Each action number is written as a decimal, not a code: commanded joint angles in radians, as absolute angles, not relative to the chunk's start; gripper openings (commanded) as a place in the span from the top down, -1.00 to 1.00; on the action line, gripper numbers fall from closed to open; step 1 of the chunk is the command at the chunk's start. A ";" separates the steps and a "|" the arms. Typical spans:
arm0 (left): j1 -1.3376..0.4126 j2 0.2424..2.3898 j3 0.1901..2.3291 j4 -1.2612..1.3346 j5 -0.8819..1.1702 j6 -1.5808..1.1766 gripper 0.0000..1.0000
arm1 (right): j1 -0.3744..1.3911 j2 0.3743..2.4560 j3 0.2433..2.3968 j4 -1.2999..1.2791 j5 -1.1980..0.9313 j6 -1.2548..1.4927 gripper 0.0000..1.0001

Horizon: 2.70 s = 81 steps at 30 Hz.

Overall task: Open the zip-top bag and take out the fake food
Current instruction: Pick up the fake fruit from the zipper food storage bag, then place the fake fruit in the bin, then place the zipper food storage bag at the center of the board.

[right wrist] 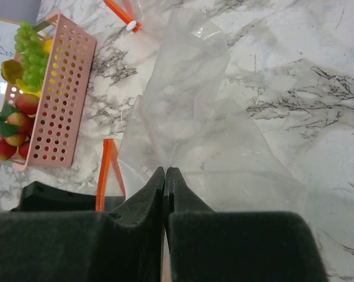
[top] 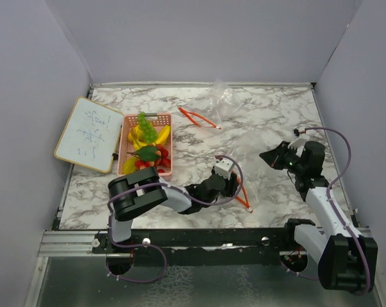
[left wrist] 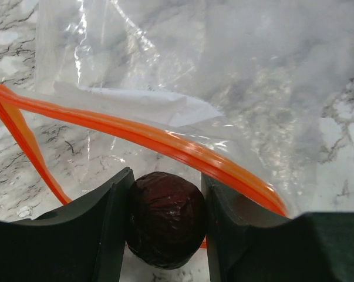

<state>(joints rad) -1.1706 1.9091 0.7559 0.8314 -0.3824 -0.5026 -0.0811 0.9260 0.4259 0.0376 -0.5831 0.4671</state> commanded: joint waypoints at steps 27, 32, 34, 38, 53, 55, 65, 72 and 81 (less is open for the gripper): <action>-0.493 1.343 0.744 0.320 -0.332 -0.361 0.38 | -0.087 0.958 0.426 0.068 -0.552 0.451 0.96; -0.434 1.468 0.829 0.308 -0.384 -0.355 0.36 | -0.087 0.940 0.441 0.035 -0.527 0.446 0.96; -0.423 1.506 0.850 0.301 -0.402 -0.359 0.07 | -0.087 0.934 0.442 0.025 -0.515 0.438 0.96; -0.420 1.522 0.861 0.299 -0.394 -0.376 -0.98 | -0.088 0.938 0.442 0.030 -0.519 0.439 0.96; -0.471 1.277 0.749 0.310 -0.208 -0.367 -0.98 | -0.087 1.331 0.711 0.195 -0.539 0.484 0.96; -0.484 1.261 0.722 0.326 -0.196 -0.384 -0.98 | -0.087 1.431 0.791 0.176 -0.527 0.457 0.96; -0.532 1.239 0.677 0.337 -0.179 -0.394 -0.98 | -0.087 1.682 1.081 0.098 -0.553 0.403 0.48; -0.552 1.247 0.687 0.359 -0.171 -0.392 -0.98 | -0.086 1.541 1.060 0.041 -0.451 0.357 -0.30; -0.583 1.213 0.662 0.367 -0.184 -0.416 -0.98 | -0.086 1.201 0.819 0.013 -0.391 0.324 -0.73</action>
